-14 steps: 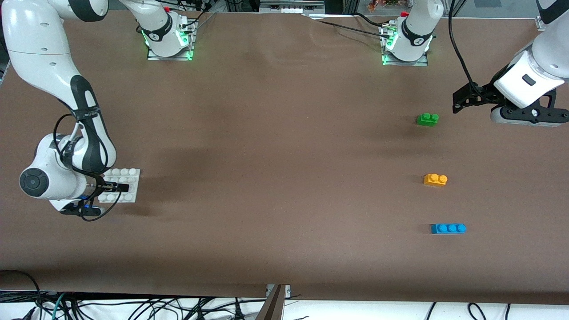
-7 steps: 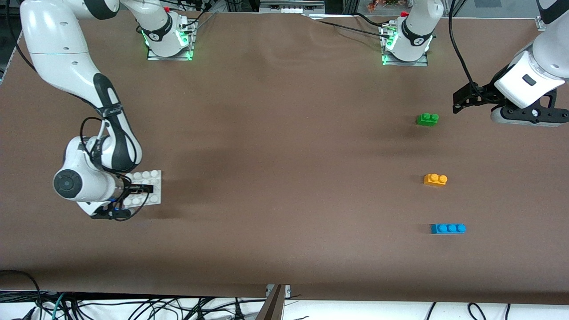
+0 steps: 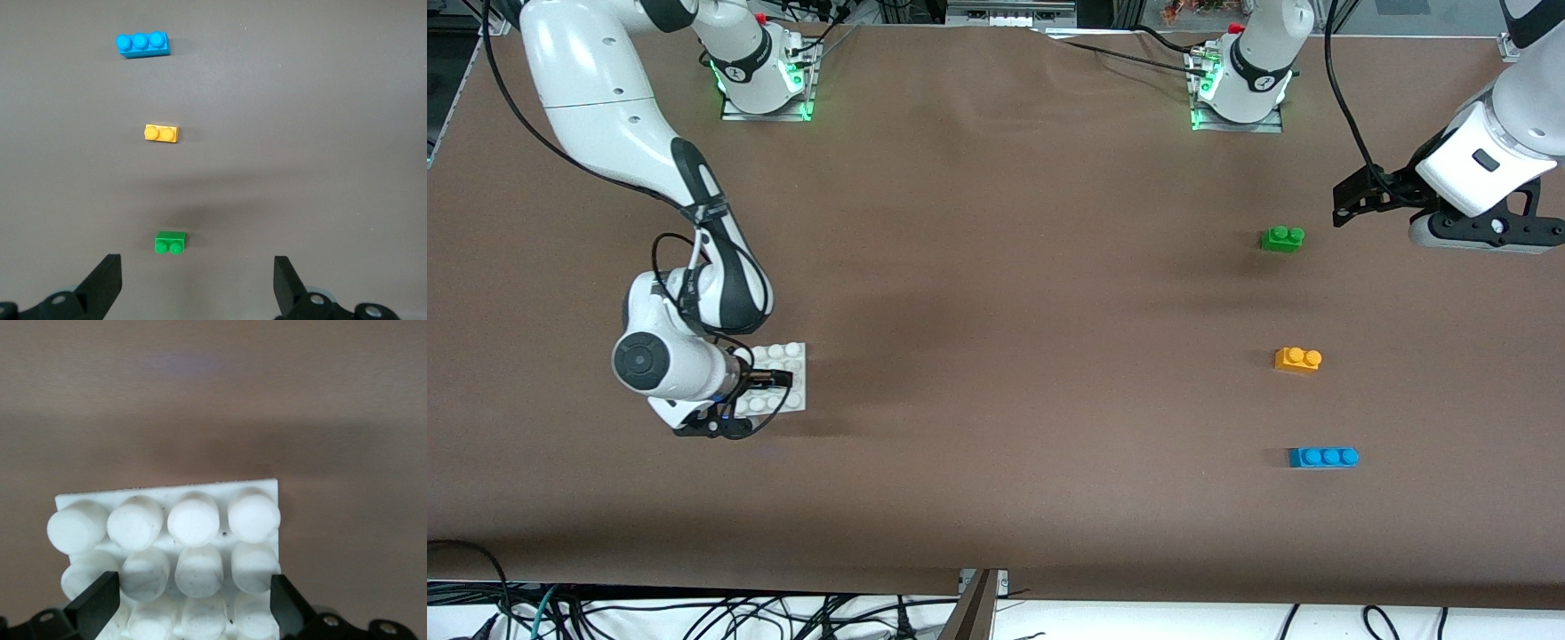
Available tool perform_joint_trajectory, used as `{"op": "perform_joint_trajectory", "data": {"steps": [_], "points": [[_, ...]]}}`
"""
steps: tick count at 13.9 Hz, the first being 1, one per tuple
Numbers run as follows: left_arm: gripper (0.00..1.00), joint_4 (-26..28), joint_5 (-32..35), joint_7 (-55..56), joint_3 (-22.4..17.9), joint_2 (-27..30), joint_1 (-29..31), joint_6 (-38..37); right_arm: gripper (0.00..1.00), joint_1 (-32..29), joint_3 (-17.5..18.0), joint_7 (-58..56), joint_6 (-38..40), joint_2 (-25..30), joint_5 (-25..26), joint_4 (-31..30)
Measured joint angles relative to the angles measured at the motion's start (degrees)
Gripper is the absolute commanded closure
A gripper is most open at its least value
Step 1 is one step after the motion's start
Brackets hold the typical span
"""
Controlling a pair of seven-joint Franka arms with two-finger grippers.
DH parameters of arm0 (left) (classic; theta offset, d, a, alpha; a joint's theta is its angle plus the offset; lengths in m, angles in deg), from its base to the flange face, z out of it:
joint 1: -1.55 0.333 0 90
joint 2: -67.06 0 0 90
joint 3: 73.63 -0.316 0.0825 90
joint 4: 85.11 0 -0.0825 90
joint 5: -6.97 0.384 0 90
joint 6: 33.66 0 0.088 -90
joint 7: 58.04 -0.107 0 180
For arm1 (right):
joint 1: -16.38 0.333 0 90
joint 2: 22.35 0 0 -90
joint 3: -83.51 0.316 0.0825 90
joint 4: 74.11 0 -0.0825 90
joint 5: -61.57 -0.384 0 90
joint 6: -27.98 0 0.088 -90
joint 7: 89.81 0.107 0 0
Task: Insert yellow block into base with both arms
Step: 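Slide the white base plate with the right gripper toward the table middle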
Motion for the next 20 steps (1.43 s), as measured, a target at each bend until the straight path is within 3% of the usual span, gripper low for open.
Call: {"op": "perform_joint_trajectory", "data": {"steps": [13, 20], "points": [[0.0, 0.0, 0.0, 0.0, 0.0, 0.0, 0.0, 0.0, 0.0, 19.1, 0.1, 25.3, -8.4, -1.2, 0.0, 0.2], [0.0, 0.0, 0.0, 0.0, 0.0, 0.0, 0.0, 0.0, 0.0, 27.0, 0.2, 37.2, -13.1, -4.5, -0.1, 4.3]]}}
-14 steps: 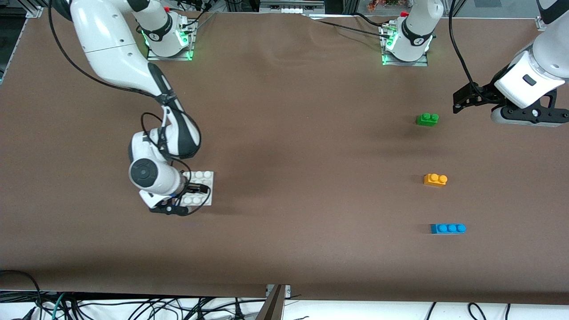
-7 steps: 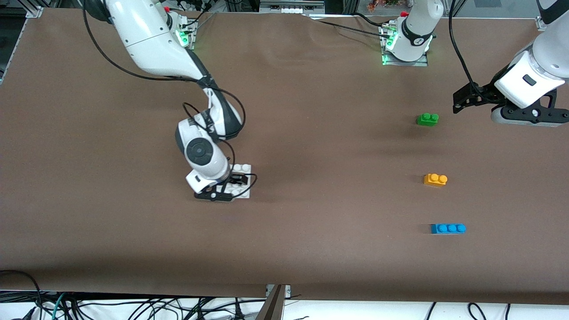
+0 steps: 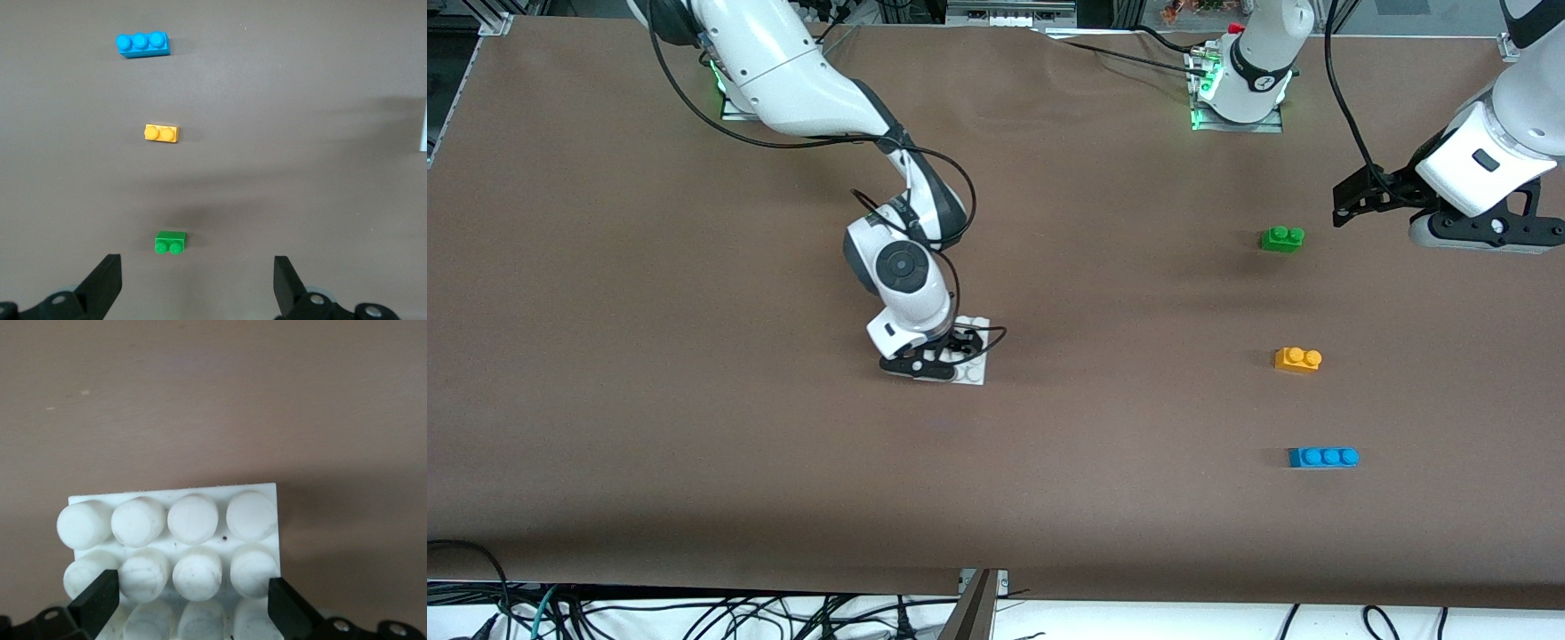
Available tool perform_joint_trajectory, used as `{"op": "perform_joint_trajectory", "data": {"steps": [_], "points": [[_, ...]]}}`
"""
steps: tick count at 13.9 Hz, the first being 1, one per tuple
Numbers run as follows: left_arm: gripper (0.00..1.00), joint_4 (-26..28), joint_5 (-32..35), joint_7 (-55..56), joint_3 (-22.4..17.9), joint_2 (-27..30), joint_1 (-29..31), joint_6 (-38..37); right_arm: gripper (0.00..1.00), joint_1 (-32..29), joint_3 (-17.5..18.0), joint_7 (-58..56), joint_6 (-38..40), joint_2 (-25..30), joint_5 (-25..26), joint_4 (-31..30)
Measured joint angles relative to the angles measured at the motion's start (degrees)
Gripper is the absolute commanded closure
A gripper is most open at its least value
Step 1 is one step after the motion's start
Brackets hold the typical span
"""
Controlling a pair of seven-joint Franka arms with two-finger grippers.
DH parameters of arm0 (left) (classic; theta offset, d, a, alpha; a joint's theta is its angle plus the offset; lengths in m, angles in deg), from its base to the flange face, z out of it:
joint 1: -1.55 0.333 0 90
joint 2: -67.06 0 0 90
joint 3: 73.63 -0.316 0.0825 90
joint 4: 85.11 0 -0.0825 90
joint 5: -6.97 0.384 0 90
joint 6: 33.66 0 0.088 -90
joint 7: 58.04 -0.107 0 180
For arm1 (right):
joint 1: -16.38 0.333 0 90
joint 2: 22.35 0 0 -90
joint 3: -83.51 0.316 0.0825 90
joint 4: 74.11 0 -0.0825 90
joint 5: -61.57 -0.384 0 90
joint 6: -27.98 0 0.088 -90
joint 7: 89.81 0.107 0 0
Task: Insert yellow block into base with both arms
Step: 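Slide the white base plate with the right gripper toward the table middle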
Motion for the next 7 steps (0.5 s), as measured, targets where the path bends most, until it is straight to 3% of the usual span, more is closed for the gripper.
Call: {"op": "perform_joint_trajectory", "data": {"steps": [7], "points": [[0.0, 0.0, 0.0, 0.0, 0.0, 0.0, 0.0, 0.0, 0.0, 7.5, 0.1, 4.5, -3.1, -3.7, -0.2, 5.0]]}}
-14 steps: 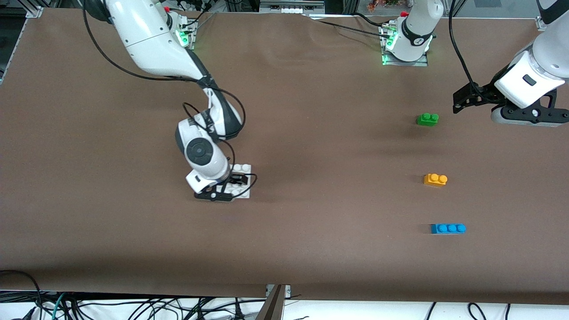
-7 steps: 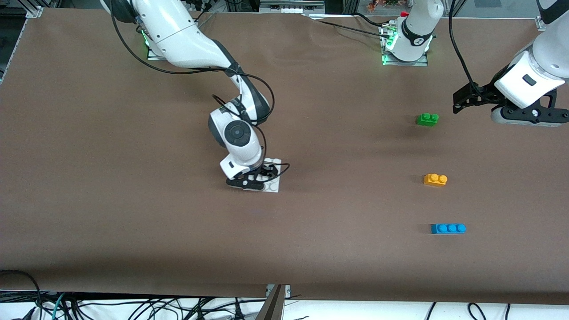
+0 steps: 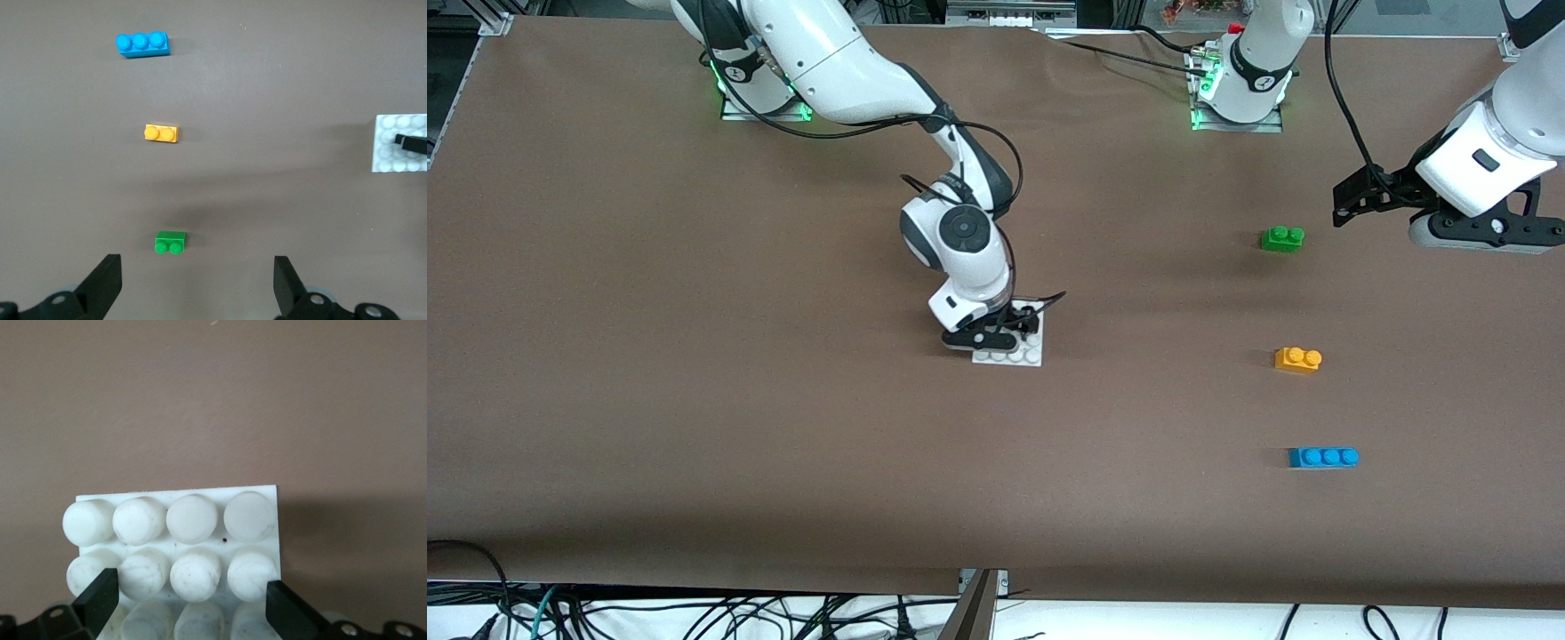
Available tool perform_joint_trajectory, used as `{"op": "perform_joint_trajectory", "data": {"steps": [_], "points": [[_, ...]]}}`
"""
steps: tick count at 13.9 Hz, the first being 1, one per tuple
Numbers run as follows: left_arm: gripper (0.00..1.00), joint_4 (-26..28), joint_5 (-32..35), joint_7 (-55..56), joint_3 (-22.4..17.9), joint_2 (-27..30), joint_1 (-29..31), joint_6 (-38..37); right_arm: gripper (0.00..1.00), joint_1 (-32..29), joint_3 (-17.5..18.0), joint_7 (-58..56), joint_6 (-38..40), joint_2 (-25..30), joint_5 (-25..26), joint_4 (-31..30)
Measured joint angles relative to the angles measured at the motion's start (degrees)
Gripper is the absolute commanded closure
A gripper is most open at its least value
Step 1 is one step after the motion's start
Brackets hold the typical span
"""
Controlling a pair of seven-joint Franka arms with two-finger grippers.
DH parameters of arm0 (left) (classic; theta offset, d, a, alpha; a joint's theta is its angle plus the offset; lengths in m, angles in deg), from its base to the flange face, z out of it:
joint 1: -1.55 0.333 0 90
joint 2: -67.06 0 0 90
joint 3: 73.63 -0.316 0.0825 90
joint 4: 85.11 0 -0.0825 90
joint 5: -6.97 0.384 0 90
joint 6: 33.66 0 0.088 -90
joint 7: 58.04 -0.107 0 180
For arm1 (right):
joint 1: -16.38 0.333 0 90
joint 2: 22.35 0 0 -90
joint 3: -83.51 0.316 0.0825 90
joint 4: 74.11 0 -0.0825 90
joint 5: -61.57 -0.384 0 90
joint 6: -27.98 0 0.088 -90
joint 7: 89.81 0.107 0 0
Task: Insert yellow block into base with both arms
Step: 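Slide the white base plate with the right gripper toward the table middle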
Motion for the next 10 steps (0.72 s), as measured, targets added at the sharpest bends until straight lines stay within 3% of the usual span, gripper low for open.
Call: {"op": "perform_joint_trajectory", "data": {"steps": [10], "points": [[0.0, 0.0, 0.0, 0.0, 0.1, 0.0, 0.0, -0.2, 0.0, 5.3, 0.0, 2.4, -4.4, -2.6, -0.2, 2.6]]}}
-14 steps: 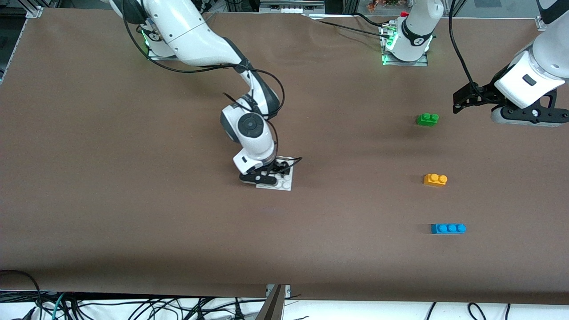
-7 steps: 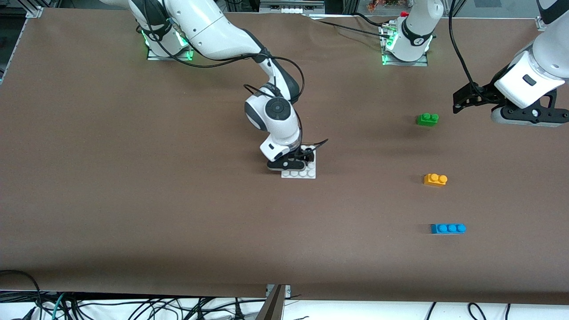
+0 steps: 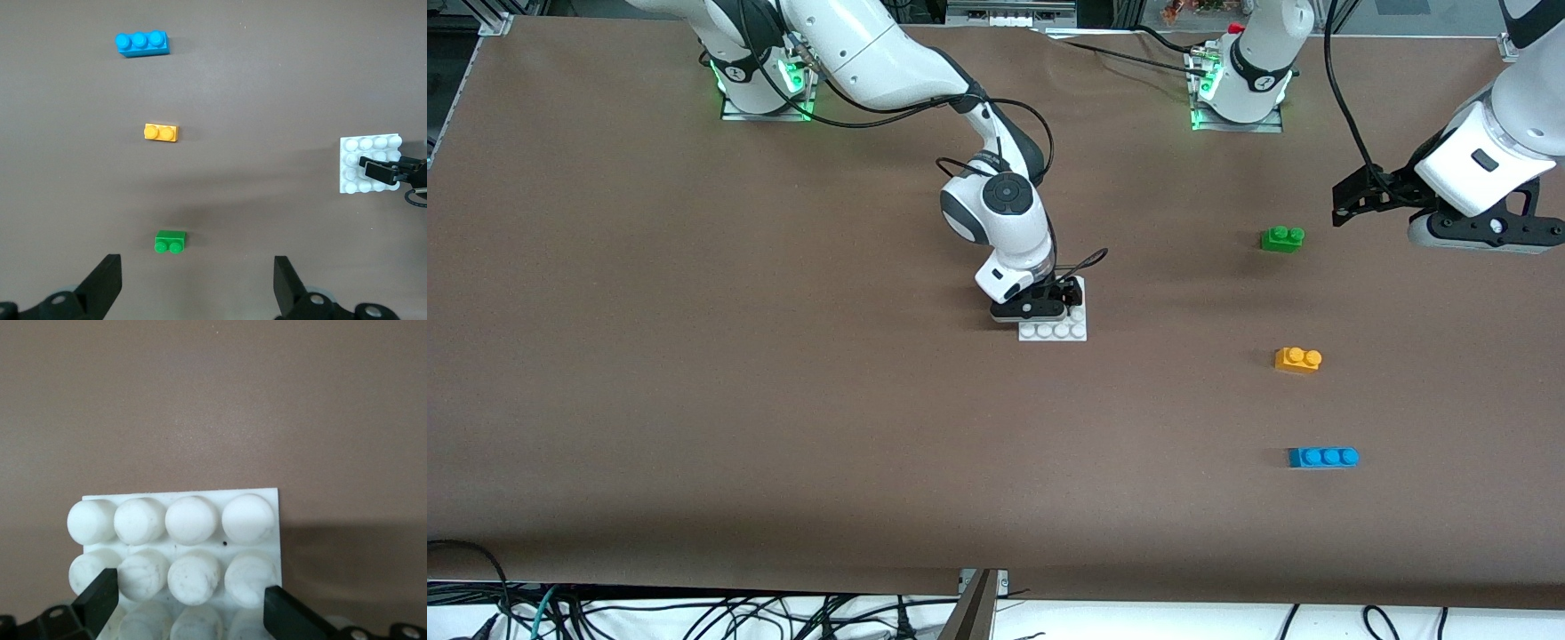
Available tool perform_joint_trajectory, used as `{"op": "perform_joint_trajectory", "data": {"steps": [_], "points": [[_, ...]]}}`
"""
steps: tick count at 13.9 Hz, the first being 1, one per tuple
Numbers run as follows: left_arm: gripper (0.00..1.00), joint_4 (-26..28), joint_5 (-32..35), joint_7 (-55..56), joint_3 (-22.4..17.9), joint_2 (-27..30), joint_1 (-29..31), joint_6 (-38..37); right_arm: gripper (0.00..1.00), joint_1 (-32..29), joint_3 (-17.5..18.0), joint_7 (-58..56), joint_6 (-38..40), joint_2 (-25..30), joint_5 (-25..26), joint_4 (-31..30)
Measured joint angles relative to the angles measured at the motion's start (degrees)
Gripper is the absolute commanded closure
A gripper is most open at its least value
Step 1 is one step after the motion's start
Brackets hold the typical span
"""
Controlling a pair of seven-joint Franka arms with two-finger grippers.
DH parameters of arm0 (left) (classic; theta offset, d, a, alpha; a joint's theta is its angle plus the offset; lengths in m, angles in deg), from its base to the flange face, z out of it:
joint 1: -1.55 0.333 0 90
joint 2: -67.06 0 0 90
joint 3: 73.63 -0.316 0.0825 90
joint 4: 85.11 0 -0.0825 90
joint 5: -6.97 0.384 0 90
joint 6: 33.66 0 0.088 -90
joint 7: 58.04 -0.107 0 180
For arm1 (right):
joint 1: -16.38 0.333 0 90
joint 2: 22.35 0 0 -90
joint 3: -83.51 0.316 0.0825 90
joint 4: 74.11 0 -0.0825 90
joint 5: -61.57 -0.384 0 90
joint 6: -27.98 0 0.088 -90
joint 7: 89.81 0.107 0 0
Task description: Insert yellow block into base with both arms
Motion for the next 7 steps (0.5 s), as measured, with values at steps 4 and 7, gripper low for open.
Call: {"op": "perform_joint_trajectory", "data": {"steps": [4, 7], "points": [[0.0, 0.0, 0.0, 0.0, 0.0, 0.0, 0.0, -0.2, 0.0, -0.1, -0.7, 0.0, 3.5, 0.0, -0.2, 1.8], [0.0, 0.0, 0.0, 0.0, 0.0, 0.0, 0.0, -0.3, 0.0, -0.5, -1.9, 0.0, 12.9, 0.8, -0.2, 7.7]]}}
